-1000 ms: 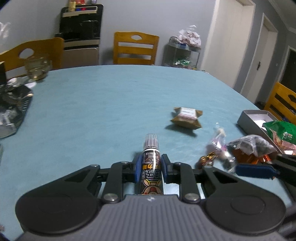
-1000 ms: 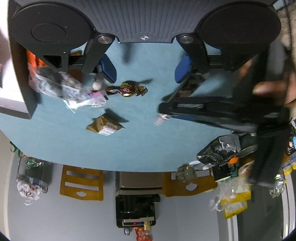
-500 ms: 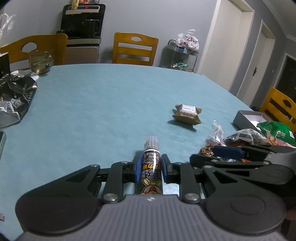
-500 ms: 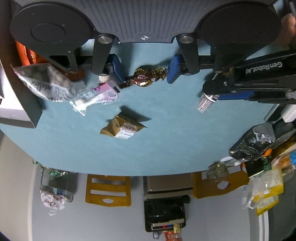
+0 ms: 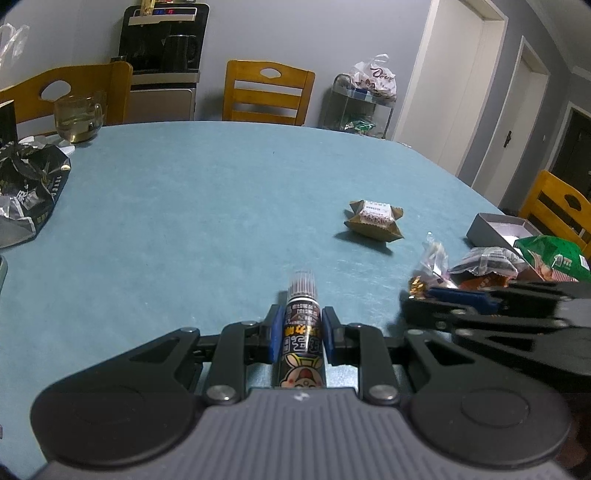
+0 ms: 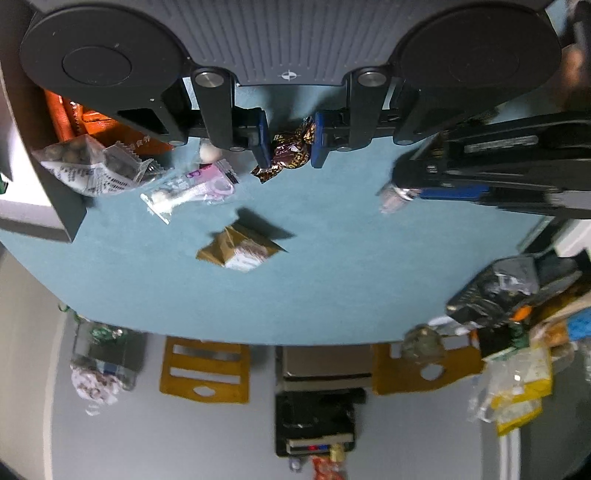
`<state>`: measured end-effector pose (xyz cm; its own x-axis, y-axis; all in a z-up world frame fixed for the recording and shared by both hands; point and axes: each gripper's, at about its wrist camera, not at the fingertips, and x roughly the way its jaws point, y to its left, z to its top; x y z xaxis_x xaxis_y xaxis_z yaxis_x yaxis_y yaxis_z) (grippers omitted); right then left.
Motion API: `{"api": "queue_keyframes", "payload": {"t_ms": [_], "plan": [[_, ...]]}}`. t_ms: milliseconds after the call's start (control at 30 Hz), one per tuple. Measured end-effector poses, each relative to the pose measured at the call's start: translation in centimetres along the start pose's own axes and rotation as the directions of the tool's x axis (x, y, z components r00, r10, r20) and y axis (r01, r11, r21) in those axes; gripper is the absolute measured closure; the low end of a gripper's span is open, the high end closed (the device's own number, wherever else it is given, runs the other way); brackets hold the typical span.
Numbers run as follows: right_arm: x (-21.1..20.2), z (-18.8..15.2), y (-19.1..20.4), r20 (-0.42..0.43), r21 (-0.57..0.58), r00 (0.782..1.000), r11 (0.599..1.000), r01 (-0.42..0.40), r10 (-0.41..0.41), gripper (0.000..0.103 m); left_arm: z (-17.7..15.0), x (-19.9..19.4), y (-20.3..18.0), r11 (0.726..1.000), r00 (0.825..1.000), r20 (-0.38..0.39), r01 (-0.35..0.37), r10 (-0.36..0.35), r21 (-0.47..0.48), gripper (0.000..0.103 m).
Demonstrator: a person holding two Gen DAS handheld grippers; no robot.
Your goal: Organize snacks
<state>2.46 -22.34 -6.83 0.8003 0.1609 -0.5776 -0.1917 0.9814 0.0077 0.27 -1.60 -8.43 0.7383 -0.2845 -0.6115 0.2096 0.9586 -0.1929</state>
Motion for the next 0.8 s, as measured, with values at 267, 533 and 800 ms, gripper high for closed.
{"api": "queue_keyframes", "payload": {"t_ms": [267,533,800], "plan": [[-5.3,-0.6,-0.4,0.061,-0.065,0.997,0.997,-0.05,0.054,0.078,-0.2,0.0,-0.4,1.0,1.0,0.005,-0.011,0.011,0.014,0.084],[-8.6,-1.4,-2.7,0.1,-0.086,0.994,0.996,-0.027,0.036,0.079,-0.4,0.0,-1.1,0.998,0.999,0.007,-0.045,0.044,0.039,0.084],[-10.2,-2.2,-6.0,0.123,-0.046,0.991,0.998,-0.043,0.048,0.079,-0.2,-1.0,-2.3,0.996,0.996,0.036,-0.085,0.084,0.028,0.084]]}}
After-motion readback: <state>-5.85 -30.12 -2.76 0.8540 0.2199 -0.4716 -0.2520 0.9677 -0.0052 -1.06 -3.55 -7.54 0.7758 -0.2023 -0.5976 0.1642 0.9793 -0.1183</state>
